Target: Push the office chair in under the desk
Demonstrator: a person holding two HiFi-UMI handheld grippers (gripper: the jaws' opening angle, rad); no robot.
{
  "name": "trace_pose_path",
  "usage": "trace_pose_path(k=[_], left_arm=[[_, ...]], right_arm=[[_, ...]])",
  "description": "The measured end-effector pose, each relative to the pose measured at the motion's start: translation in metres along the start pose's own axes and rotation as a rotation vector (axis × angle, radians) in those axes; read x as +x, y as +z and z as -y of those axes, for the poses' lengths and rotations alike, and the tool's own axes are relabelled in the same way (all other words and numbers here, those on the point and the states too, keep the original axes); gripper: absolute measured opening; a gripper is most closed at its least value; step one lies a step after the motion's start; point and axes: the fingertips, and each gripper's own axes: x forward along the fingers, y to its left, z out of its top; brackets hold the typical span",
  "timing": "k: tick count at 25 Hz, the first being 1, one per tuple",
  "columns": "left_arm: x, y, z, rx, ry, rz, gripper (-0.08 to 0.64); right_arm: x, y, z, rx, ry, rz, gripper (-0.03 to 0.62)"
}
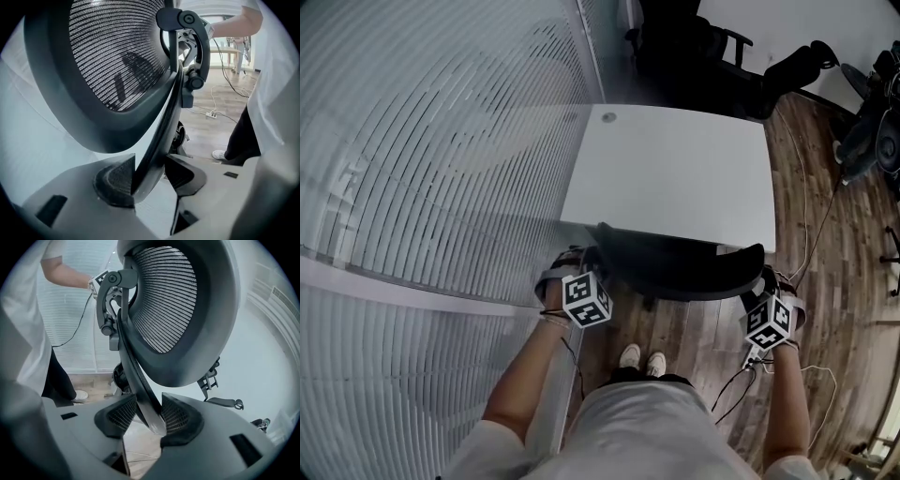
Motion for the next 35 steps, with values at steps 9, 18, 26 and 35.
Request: trace_pose_path(k=[9,18,26,35], left_arm=[[0.009,-0.003,-0.017,0.005,0.002,0.000,0.206],[0.019,-0.001,-0.028,0.006,0.001,0.000,0.206],[0.026,0.002,-0.041,0.005,0.002,0.006,0.206],[0.035,0.005,-0.050,0.007,-0.004,0.001,0.207]], right_arm=[[0.010,0.007,0.006,0.004,-0.009,0.002,0.173],[0.019,0.007,0.018,0.004,-0.015,-0.006,0.173],[0.026,0.015,0.027,-0.001,-0.020,-0.007,0.173],[0.034,0.010,0.036,0.005,-0.026,-0.010,0.173]])
